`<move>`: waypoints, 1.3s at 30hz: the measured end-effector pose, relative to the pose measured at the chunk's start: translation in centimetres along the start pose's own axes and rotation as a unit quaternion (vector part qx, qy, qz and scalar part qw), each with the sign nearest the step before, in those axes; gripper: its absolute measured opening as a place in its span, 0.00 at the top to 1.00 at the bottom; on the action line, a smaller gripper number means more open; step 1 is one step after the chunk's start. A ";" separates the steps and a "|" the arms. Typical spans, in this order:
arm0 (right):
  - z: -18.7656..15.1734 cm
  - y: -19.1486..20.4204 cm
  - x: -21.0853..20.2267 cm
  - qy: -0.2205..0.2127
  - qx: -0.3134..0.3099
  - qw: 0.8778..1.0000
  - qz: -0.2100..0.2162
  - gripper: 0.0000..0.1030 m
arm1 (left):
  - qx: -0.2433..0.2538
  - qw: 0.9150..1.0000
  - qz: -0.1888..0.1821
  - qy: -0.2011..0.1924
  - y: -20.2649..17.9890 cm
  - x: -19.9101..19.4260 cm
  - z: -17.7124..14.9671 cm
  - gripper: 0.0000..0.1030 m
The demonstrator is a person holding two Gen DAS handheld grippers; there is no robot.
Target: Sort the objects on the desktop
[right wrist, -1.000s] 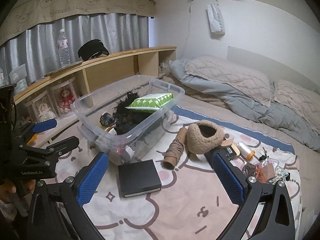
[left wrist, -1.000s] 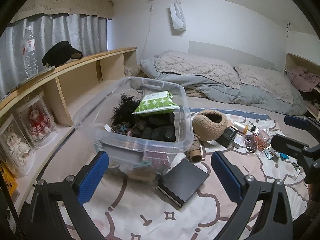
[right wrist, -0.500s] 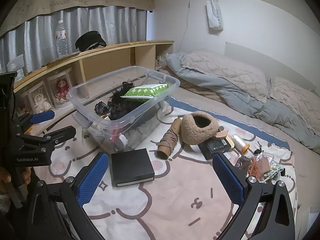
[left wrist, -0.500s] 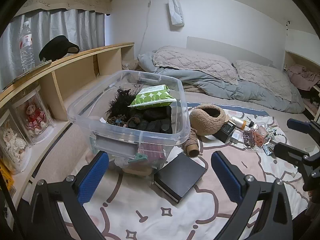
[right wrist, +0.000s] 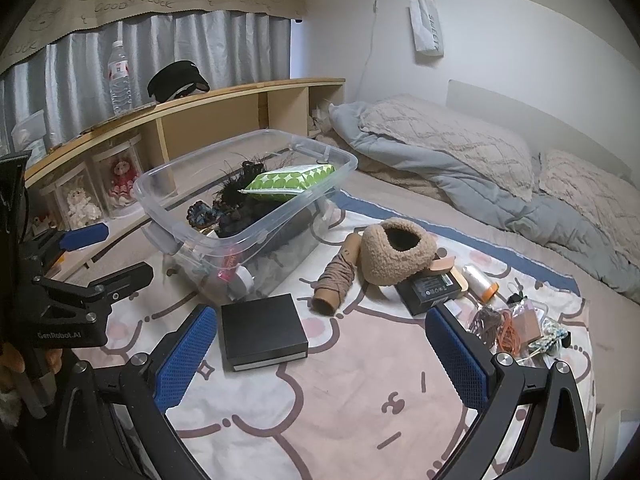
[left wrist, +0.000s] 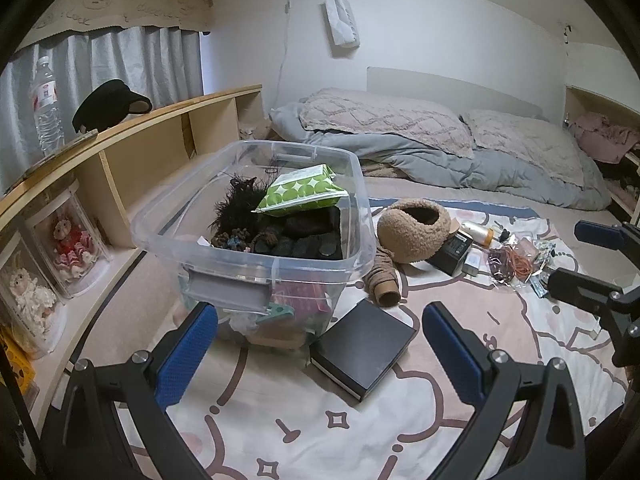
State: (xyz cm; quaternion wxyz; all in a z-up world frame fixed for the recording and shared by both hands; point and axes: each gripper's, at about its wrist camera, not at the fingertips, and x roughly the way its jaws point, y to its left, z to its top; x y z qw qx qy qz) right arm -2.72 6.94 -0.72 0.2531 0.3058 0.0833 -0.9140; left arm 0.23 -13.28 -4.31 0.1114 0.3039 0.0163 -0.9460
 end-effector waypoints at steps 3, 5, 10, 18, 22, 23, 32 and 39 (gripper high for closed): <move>0.0 -0.1 0.0 0.001 0.002 1.000 0.000 0.00 | 0.000 1.000 0.000 0.000 0.0 0.0 0.0 0.00; 0.0 -0.1 0.1 0.002 0.002 1.000 0.000 0.00 | 0.000 1.000 -0.001 0.000 0.0 0.0 0.0 0.00; 0.0 -0.2 0.4 0.007 0.004 1.000 -0.007 0.00 | 0.000 1.000 -0.006 0.000 0.0 0.0 0.0 0.00; 0.0 -0.3 0.7 0.010 0.008 1.000 -0.011 0.00 | 0.002 1.000 -0.011 0.000 -0.1 -0.1 0.0 0.00; -0.1 -0.2 0.8 0.012 0.009 1.000 -0.014 0.00 | 0.001 1.000 -0.013 0.000 -0.1 -0.1 -0.1 0.00; 0.0 -0.3 0.9 0.013 0.009 1.000 -0.014 0.00 | 0.001 1.000 -0.013 0.000 -0.1 -0.1 -0.1 0.00; -0.1 -0.3 1.1 0.018 0.012 1.000 -0.023 0.00 | 0.001 1.000 -0.013 0.000 -0.1 -0.1 -0.1 0.00; -0.1 -0.2 1.3 0.020 0.010 0.999 -0.025 0.00 | 0.002 1.000 -0.014 0.001 0.0 -0.2 -0.2 0.00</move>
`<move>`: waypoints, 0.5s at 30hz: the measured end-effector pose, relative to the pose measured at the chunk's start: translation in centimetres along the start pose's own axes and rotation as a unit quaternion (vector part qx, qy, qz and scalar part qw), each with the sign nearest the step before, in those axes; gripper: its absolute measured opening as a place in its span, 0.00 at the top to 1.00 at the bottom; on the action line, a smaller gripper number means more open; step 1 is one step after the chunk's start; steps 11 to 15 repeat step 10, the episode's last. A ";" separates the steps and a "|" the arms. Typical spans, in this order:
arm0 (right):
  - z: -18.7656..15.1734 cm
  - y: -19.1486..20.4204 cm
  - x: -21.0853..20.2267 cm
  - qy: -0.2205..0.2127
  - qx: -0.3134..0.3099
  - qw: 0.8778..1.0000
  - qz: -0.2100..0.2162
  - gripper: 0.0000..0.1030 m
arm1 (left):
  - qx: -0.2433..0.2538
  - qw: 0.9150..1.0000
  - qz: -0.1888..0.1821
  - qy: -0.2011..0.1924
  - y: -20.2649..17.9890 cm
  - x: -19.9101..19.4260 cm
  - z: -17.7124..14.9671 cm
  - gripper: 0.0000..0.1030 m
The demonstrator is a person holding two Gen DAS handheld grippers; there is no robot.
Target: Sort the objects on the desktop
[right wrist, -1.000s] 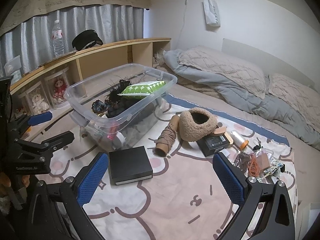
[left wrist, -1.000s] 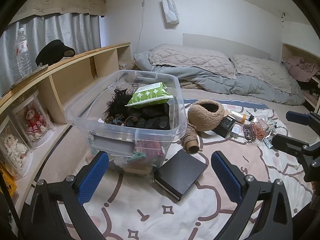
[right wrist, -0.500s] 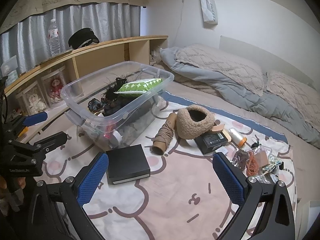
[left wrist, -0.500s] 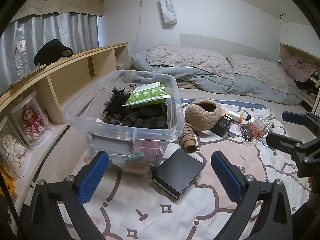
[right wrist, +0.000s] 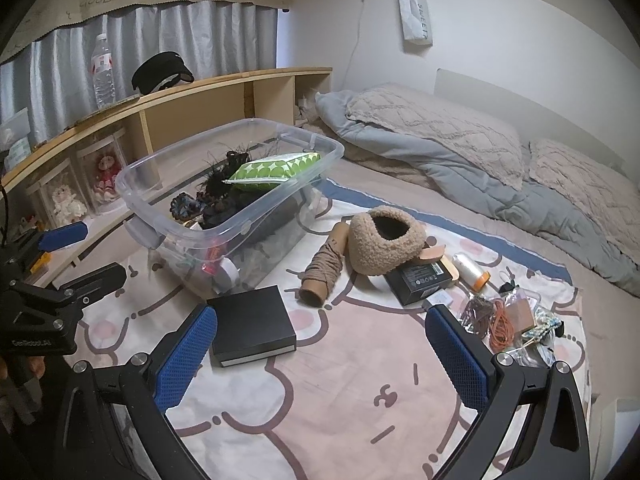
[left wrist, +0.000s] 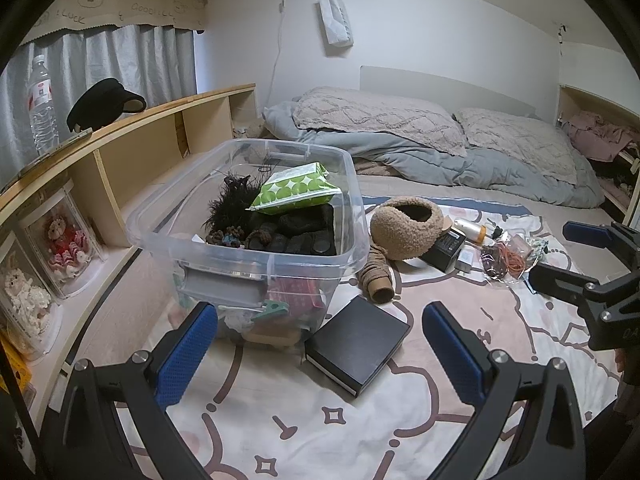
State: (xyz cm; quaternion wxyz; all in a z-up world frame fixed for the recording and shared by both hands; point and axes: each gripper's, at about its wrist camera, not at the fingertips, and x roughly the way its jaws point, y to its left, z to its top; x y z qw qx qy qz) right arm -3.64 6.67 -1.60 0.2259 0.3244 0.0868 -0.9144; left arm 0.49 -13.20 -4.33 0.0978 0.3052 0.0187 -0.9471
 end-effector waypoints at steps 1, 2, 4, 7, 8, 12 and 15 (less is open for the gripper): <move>0.0 0.0 0.0 0.000 0.000 1.000 0.000 0.00 | 0.000 1.000 0.000 0.000 0.0 0.0 0.0 0.00; 0.0 0.0 0.1 0.001 0.000 1.000 0.000 0.00 | 0.000 1.000 0.000 -0.001 0.0 0.0 0.0 0.00; 0.0 0.0 0.1 0.001 0.000 1.000 0.000 0.00 | 0.001 1.000 -0.001 0.000 0.0 0.0 0.0 0.00; 0.0 0.0 0.1 0.001 0.001 1.000 0.000 0.00 | 0.003 1.000 -0.001 0.002 -0.1 0.0 0.0 0.00; 0.0 0.0 0.1 0.001 0.000 1.000 0.001 0.00 | 0.005 1.000 -0.001 0.002 -0.1 0.0 -0.1 0.00; 0.0 -0.1 0.1 0.001 0.000 1.000 0.000 0.00 | 0.008 1.000 -0.003 0.003 -0.1 0.0 -0.1 0.00; 0.0 -0.1 0.1 0.001 0.000 1.000 0.000 0.00 | 0.008 1.000 -0.003 0.003 -0.1 0.0 -0.1 0.00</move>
